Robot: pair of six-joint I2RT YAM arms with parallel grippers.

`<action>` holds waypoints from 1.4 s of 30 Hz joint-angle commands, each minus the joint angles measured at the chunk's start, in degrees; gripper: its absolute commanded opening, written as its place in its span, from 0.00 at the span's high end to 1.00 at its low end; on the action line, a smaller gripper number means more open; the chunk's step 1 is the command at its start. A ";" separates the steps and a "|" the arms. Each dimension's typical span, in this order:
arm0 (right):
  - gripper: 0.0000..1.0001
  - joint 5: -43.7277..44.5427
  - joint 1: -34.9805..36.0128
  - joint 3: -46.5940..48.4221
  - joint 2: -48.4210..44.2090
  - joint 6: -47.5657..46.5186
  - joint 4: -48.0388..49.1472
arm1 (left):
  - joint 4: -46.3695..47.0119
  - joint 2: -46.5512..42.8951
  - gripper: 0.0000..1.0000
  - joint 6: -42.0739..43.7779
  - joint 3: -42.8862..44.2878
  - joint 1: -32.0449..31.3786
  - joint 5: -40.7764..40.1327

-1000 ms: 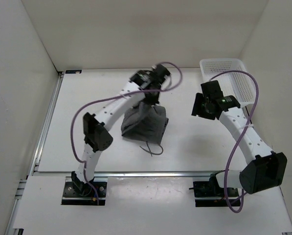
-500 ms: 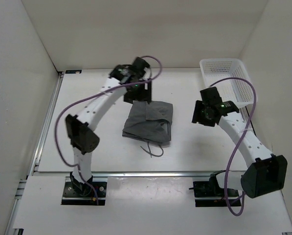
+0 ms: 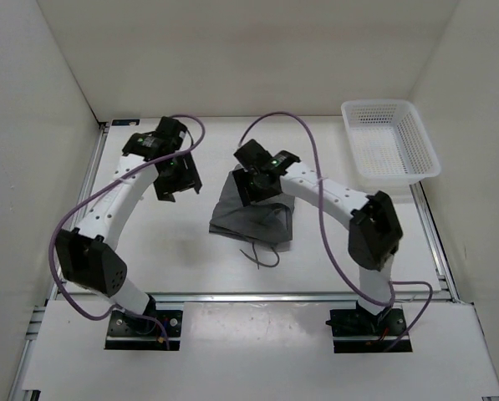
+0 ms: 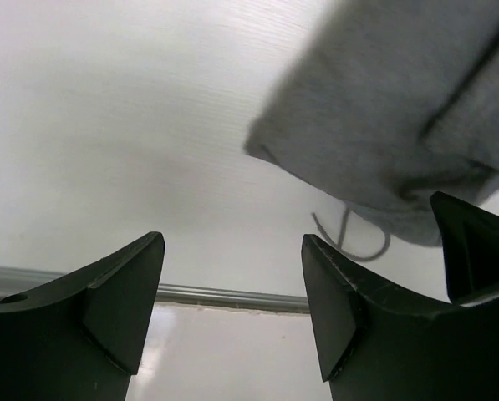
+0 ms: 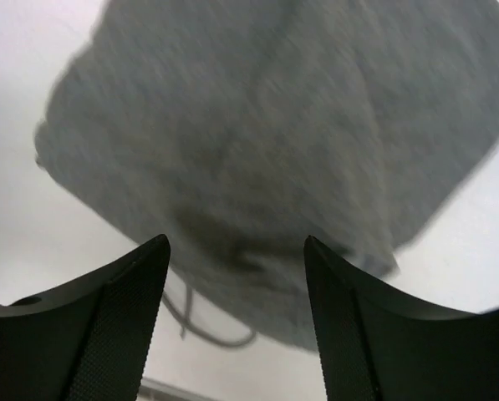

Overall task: Fold and stack the shorts
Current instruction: Fold the shorts

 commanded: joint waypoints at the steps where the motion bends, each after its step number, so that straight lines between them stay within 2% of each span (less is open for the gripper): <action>1: 0.30 2.50 0.65 7.04 6.78 -1.67 -0.97 | 0.84 -9.08 0.23 -1.96 -1.00 3.25 -1.63; 2: 0.30 2.50 0.65 9.66 8.27 -1.67 -1.58 | 0.84 -9.87 0.23 -1.96 -1.78 3.96 -1.64; 3: 0.35 3.54 0.65 10.65 9.51 -0.97 -1.59 | 0.84 -10.58 0.23 -1.96 -2.40 3.96 -2.16; 7: 0.45 5.65 0.04 12.94 13.65 0.79 -2.91 | -0.39 -12.78 0.23 -0.73 -3.81 6.25 -2.17; 9: 0.56 6.18 -0.57 12.94 14.35 0.79 -2.91 | -0.39 -12.78 0.23 -0.11 -5.30 7.74 -2.17; 10: 0.68 6.19 -0.58 12.94 14.88 0.79 -2.91 | -0.39 -13.30 0.24 -0.11 -5.31 7.74 -1.56; 12: 0.82 7.24 -1.11 12.94 14.10 0.79 -2.91 | -0.39 -13.31 0.24 0.51 -5.31 8.27 -1.55; 13: 0.93 8.46 -1.11 12.94 13.48 1.40 -3.43 | -0.39 -13.31 0.24 0.51 -5.31 8.79 -1.55; 16: 1.00 9.78 -2.16 10.40 9.00 2.02 -3.43 | -0.39 -13.31 0.24 1.03 -5.31 9.32 -1.55; 20: 1.00 9.79 -5.58 8.20 3.64 2.02 -2.91 | -0.39 -13.31 0.24 1.56 -5.31 9.32 -0.41; 24: 1.00 7.95 -12.16 9.07 5.03 0.89 -2.38 | 0.75 -12.69 0.24 2.09 -5.92 9.32 0.82; 25: 0.97 7.94 -13.40 10.03 5.99 0.18 -2.38 | 0.75 -12.69 0.24 2.61 -6.44 8.72 1.52; 26: 0.71 8.81 -14.46 12.22 8.18 0.18 -2.38 | 0.75 -12.09 0.21 2.61 -6.45 8.71 1.53; 27: 0.53 9.87 -16.73 13.28 9.51 1.05 -2.38 | 0.75 -12.08 0.20 3.22 -6.45 7.75 1.53; 28: 0.38 10.49 -17.97 14.51 10.74 1.75 -3.33 | 0.75 -12.08 0.18 3.23 -7.23 7.22 1.53; 29: 0.31 9.88 -19.03 17.92 12.93 2.72 -4.82 | 0.75 -12.08 0.17 3.23 -7.76 6.43 2.13; 31: 0.30 7.95 -20.62 18.66 12.95 4.30 -5.98 | 1.36 -12.08 0.15 3.23 -9.60 5.82 2.67; 33: 0.30 7.94 -20.62 13.05 8.22 4.31 -3.36 | 2.85 -12.08 0.14 3.23 -11.27 5.20 4.07; 35: 0.35 7.16 -20.00 8.66 2.88 4.31 -0.19 | 4.70 -11.47 0.14 3.23 -13.55 3.88 5.47; 36: 0.45 6.28 -19.48 3.94 1.10 4.31 0.69 | 6.36 -10.77 0.14 3.23 -13.57 3.35 6.18; 37: 0.48 4.88 -19.48 1.45 -2.40 4.31 2.26 | 7.16 -8.85 0.14 3.23 -14.35 2.65 6.18; 39: 0.48 -1.26 -18.95 -5.64 -5.76 4.31 3.85 | 9.96 -6.38 0.12 2.70 -14.36 0.54 7.58; 40: 0.44 -3.55 -18.95 -7.69 -8.30 4.31 4.38 | 11.46 -3.76 0.10 2.70 -14.97 0.01 8.72; 41: 0.41 -5.83 -18.43 -9.54 -9.37 4.31 5.17 | 12.95 -2.34 0.04 4.01 -14.97 -0.51 10.30; 42: 0.41 -10.99 -17.81 -12.43 -10.33 4.83 5.18 | 14.27 -0.84 0.03 4.02 -14.97 -0.52 12.14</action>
